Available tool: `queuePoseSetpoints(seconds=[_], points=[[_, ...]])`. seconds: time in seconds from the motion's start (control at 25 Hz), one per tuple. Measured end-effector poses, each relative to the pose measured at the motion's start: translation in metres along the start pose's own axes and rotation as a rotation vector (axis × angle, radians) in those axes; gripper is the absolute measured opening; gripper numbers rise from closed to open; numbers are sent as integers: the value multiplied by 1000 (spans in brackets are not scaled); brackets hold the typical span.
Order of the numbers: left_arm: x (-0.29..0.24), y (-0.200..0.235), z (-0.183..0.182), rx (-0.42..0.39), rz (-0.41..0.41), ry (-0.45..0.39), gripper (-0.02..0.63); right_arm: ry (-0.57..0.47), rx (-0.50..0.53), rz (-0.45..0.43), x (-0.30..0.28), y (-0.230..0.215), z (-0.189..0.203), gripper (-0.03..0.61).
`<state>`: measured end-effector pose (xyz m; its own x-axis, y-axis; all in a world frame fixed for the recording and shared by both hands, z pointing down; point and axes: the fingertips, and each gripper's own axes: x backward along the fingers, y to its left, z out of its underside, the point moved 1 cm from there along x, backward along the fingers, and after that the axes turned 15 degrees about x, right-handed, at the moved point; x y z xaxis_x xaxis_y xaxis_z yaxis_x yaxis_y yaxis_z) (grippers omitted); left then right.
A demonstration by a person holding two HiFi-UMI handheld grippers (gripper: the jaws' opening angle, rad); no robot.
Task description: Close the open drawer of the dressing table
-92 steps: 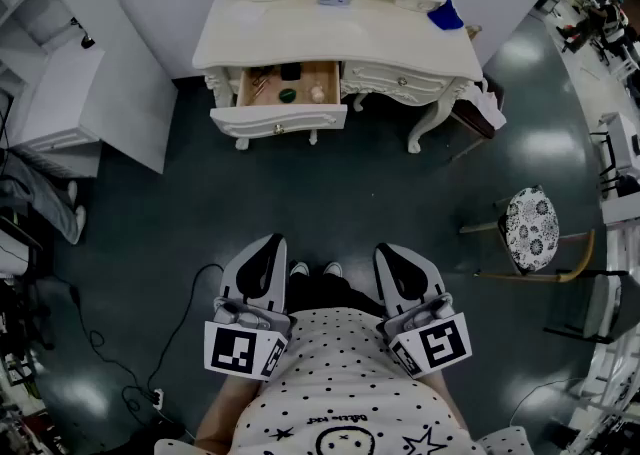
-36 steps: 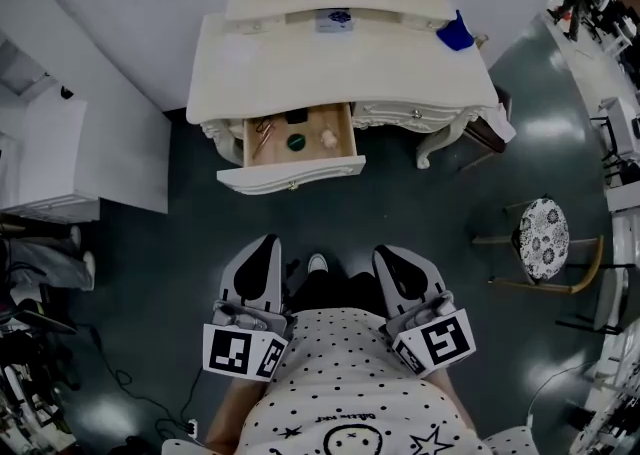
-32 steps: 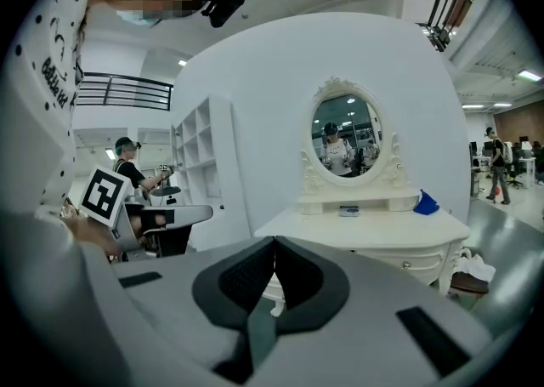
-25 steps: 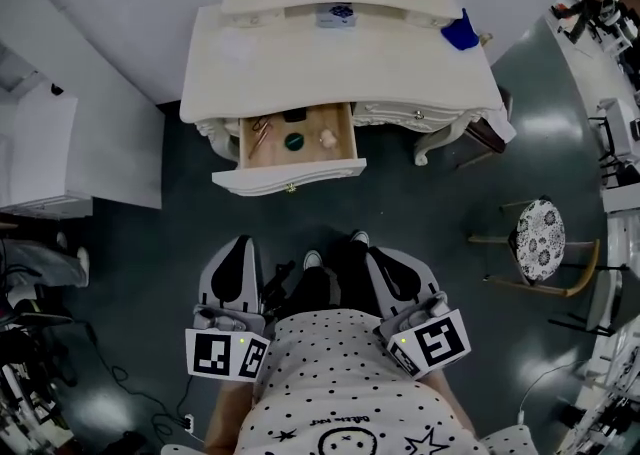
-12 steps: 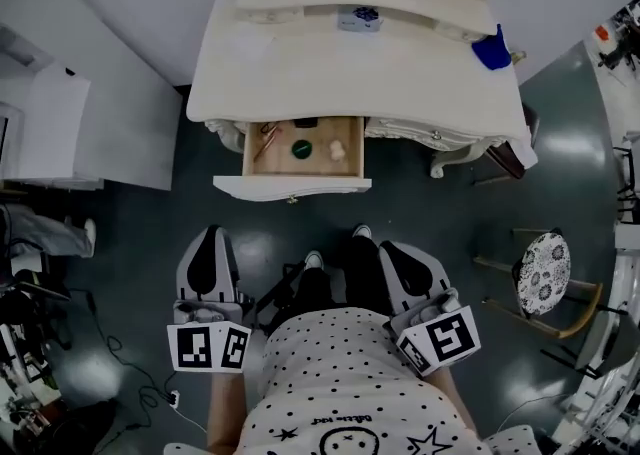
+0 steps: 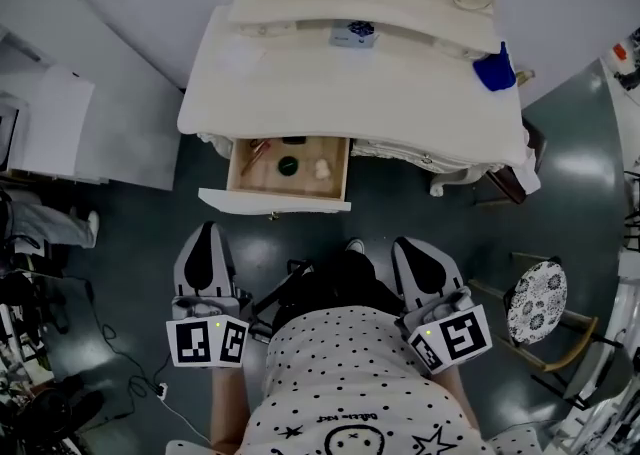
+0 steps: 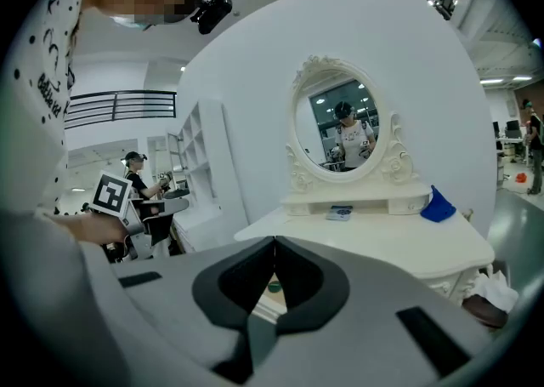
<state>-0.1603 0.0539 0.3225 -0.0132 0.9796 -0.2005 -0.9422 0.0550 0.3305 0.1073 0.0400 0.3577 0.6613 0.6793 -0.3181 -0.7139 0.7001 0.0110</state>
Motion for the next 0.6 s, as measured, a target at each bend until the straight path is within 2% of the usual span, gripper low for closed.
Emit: queuePoseSetpoints(seconds=[0.24,0.44,0.6], points=[[-4,-16,13,-2,-11,14,12,-2,-2,3,9,-22,8,9],[-4,-8,19,-69,-52,24,12,-1,-5,13,15,-28,11,9],[-8,6,34,-84,-52,83,12,-2,5,27,18,-30,12,9]])
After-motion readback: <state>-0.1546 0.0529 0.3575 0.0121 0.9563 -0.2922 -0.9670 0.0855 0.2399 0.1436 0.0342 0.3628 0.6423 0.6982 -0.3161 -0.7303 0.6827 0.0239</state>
